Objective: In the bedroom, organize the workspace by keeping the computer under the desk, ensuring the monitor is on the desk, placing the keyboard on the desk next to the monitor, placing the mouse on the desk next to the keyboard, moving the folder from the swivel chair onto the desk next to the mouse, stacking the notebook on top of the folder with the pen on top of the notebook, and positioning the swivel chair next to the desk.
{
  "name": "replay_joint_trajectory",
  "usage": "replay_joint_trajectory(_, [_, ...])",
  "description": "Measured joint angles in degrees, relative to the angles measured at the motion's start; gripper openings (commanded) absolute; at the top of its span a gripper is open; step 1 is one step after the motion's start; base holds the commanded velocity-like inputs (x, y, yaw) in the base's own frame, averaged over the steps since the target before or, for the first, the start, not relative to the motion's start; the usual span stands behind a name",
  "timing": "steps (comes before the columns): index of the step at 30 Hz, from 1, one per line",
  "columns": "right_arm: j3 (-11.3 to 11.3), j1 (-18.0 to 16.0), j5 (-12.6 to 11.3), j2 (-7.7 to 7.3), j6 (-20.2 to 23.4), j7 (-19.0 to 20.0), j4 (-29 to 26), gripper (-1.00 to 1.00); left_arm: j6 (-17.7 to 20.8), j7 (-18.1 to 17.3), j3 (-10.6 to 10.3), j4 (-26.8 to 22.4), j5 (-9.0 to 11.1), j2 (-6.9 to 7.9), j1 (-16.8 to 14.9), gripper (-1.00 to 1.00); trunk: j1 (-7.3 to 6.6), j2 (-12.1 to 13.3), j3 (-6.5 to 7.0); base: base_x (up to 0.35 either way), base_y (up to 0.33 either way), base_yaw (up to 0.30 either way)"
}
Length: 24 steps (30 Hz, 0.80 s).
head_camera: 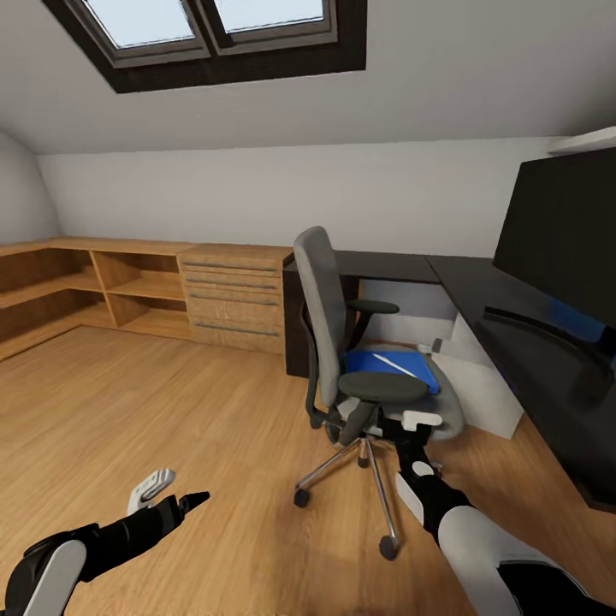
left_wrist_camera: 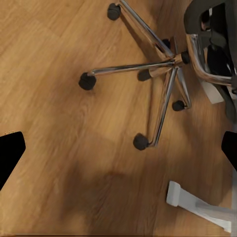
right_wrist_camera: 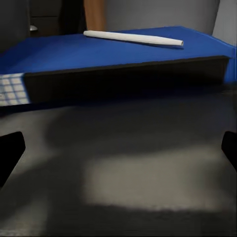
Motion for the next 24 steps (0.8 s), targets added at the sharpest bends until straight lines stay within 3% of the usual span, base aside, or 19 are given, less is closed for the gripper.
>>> replay_joint_trajectory(12, [0.0, 0.0, 0.0, -0.01, -0.1, 0.0, 0.0, 1.00, 0.1, 0.0, 0.0, 0.1, 0.0, 0.00, 0.0, 1.00, -0.02, 0.0, 0.00, -0.045, -0.020, 0.026])
replay_joint_trajectory(24, [0.0, 0.0, 0.0, 0.08, -0.1, 0.0, 0.0, 1.00, 0.1, 0.0, 0.0, 0.1, 0.0, -0.02, 0.0, 1.00, -0.02, 0.0, 0.00, 0.000, 0.000, 0.255])
